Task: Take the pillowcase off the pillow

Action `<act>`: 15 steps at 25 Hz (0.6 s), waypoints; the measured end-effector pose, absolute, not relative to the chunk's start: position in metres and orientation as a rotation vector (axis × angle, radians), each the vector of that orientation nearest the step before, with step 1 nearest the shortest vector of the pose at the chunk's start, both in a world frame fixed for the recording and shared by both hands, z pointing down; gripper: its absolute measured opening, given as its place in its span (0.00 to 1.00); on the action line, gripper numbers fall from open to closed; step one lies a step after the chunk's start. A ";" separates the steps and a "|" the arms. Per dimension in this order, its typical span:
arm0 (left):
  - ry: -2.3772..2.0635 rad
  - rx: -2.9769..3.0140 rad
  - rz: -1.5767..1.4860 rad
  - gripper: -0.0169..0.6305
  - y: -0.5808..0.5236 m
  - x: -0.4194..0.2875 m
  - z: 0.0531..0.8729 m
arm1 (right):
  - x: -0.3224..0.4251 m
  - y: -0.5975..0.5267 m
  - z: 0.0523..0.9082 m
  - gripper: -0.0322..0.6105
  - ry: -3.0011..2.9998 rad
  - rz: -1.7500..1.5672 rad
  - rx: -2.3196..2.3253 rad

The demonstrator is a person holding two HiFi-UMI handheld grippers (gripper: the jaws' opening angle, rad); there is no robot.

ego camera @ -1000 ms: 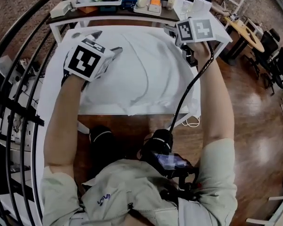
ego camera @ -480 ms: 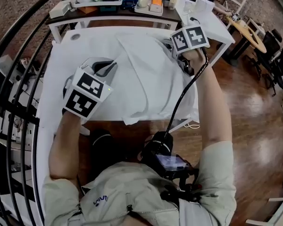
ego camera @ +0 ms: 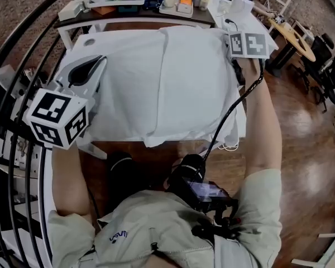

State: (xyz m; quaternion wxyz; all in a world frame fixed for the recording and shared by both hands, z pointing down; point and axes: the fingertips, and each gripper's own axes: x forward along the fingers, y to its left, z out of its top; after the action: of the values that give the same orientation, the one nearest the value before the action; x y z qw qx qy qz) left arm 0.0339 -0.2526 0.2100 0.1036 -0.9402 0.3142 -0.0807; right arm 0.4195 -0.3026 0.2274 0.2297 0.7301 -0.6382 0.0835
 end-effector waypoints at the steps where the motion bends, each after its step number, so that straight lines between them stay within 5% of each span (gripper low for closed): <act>1: 0.941 -2.787 -0.214 0.05 -0.256 0.029 0.208 | 0.433 -0.299 0.224 0.07 -1.731 0.239 2.056; 10: 1.015 -2.852 -0.218 0.05 -0.284 0.028 0.228 | 0.555 -0.238 0.248 0.06 -1.422 0.355 2.306; 15: 1.038 -2.805 -0.333 0.08 -0.299 0.052 0.246 | 0.562 -0.232 0.274 0.07 -1.456 0.351 2.244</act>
State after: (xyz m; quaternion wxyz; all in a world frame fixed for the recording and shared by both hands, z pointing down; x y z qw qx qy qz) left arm 0.0524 -0.2988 0.2461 0.0658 -0.9301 0.3442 -0.1103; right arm 0.5619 -0.2322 0.2736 0.2200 0.8114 -0.5265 0.1268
